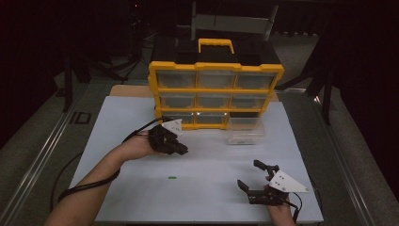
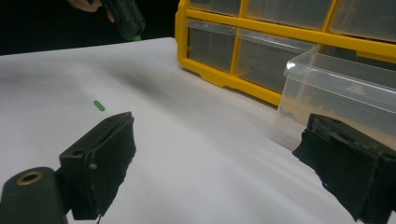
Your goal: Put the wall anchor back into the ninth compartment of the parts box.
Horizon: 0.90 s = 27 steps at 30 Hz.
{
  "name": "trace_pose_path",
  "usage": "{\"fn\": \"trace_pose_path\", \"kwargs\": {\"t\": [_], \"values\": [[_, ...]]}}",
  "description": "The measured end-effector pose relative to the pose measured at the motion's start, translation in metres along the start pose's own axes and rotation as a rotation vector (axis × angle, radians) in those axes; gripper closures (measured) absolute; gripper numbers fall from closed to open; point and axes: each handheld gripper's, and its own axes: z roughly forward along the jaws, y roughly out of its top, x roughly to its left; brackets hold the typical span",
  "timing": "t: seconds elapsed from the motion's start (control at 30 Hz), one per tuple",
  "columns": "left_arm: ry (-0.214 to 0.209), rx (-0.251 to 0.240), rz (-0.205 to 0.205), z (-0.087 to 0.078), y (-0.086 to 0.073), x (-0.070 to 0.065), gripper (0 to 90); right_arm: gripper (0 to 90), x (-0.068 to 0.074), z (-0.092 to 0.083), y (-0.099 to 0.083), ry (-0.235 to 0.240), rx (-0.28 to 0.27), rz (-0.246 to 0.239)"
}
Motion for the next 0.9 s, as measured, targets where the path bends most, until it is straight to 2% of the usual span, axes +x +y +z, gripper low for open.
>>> {"fn": "trace_pose_path", "kwargs": {"t": [0.1,0.4,0.47,0.9], "values": [[0.0,-0.005,0.024,-0.005,0.011,0.001,85.3,9.7,0.0,0.0,0.0,0.001,-0.001,0.0],[0.001,-0.041,0.04,-0.019,0.04,0.011,85.3,9.8,0.0,0.0,0.0,0.002,-0.001,0.001],[-0.001,-0.061,0.045,-0.021,0.046,0.013,85.3,9.7,0.0,0.0,0.0,0.002,-0.001,0.002],[-0.009,-0.108,0.086,-0.023,0.089,0.022,85.3,9.7,0.0,-0.001,0.0,0.001,-0.004,-0.001]]}}
